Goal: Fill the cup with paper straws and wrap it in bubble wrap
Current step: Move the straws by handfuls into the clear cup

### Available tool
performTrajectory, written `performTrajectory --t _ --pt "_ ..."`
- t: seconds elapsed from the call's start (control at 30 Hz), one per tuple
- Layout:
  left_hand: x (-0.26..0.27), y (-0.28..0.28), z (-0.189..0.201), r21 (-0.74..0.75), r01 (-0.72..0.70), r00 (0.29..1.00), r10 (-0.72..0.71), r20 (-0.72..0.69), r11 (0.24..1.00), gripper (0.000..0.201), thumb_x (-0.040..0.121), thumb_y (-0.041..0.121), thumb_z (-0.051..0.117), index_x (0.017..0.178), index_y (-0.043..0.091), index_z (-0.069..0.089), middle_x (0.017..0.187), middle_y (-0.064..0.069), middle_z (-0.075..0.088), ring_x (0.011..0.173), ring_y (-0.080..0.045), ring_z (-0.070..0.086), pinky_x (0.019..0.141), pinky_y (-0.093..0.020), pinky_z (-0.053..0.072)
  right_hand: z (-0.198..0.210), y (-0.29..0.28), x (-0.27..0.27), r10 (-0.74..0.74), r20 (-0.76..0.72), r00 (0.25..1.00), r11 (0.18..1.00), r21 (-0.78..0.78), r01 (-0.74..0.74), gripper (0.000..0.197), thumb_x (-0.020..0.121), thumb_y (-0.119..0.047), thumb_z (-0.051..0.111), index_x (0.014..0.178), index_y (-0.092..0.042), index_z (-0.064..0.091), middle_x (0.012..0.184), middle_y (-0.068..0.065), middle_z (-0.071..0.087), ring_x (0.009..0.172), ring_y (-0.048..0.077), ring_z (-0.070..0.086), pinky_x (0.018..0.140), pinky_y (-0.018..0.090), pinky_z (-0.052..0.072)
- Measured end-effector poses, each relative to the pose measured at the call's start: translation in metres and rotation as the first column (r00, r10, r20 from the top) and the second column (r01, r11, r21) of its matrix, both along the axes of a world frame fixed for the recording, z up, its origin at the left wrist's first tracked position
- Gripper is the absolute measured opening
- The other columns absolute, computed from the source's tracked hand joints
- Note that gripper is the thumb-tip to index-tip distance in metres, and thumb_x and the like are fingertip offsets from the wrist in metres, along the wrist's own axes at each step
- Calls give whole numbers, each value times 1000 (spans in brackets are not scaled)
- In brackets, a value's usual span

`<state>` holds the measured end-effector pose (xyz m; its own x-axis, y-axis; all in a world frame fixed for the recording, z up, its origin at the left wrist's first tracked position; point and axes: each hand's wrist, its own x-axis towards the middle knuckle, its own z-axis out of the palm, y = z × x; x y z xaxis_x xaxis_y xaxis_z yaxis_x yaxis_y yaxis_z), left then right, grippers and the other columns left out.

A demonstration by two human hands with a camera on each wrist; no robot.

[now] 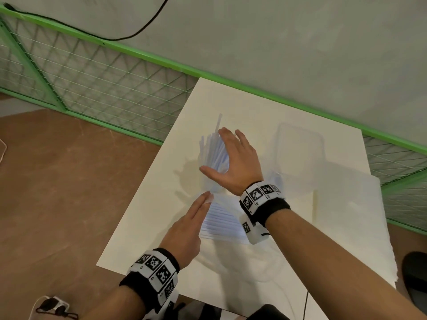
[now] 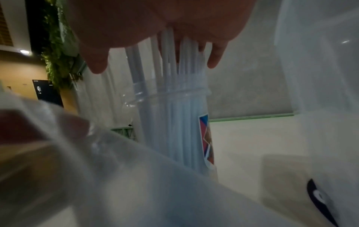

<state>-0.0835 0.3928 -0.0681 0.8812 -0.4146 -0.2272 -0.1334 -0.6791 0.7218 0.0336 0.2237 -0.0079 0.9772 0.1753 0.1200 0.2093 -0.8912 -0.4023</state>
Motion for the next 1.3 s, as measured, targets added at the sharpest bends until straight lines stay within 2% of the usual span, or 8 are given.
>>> performTrajectory --t 0.17,0.4,0.47,0.6,0.8,1.0,1.17,1.3 --pt "0 1 -3 1 31 999 -32 17 1000 104 75 -18 39 156 36 1 156 33 -14 129 -13 49 93 -33 51 1 7 24 -13 49 999 986 169 4 115 70 -72 67 155 -23 9 162 -6 17 146 21 22 116 45 29" --pt "0 4 -2 6 23 1000 -23 16 1000 103 77 -16 40 156 35 -2 156 32 -17 137 -4 39 97 -27 48 3 17 43 16 91 996 975 218 -36 90 80 -55 71 152 -30 23 156 -7 30 136 19 37 109 38 37" --pt "-1 5 -3 12 21 1000 -21 15 1000 104 77 -16 40 156 36 -3 156 33 -18 135 -6 41 96 -28 49 -1 17 47 28 94 995 976 212 -48 81 82 -52 71 149 -28 32 153 -6 37 134 19 41 107 34 36" --pt "-1 5 -4 13 20 1000 -20 15 1000 104 76 -16 40 156 36 -2 156 33 -17 135 -7 43 96 -28 49 -20 16 48 156 208 966 986 17 -163 46 86 -47 67 122 -19 66 130 -1 63 118 27 57 91 47 51" --pt "0 6 -7 8 25 1000 -25 14 1000 105 75 -16 40 156 38 -1 156 34 -16 137 -8 41 98 -30 49 -14 14 52 133 158 979 990 25 -139 49 92 -41 54 140 -34 46 144 -7 48 122 24 51 94 42 48" --pt "0 7 -6 18 21 1000 -21 20 1000 105 76 -16 42 156 37 -1 155 35 -17 130 -11 48 93 -30 52 -8 15 57 124 101 987 988 74 -132 17 93 -24 54 107 -17 61 99 0 63 91 23 55 79 42 49" --pt "0 7 -7 30 32 999 -33 19 999 105 77 -15 42 155 38 -3 155 36 -18 125 -16 53 92 -33 53 -1 9 62 64 56 996 995 66 -68 15 94 -17 48 103 -14 59 99 3 60 88 25 54 76 41 48" --pt "1 5 -6 35 36 999 -38 30 999 105 77 -15 43 155 38 -3 155 35 -17 123 -18 54 91 -33 53 2 11 59 57 -45 997 994 -87 -60 30 101 -36 37 103 -20 63 101 -1 63 92 26 54 77 40 49"
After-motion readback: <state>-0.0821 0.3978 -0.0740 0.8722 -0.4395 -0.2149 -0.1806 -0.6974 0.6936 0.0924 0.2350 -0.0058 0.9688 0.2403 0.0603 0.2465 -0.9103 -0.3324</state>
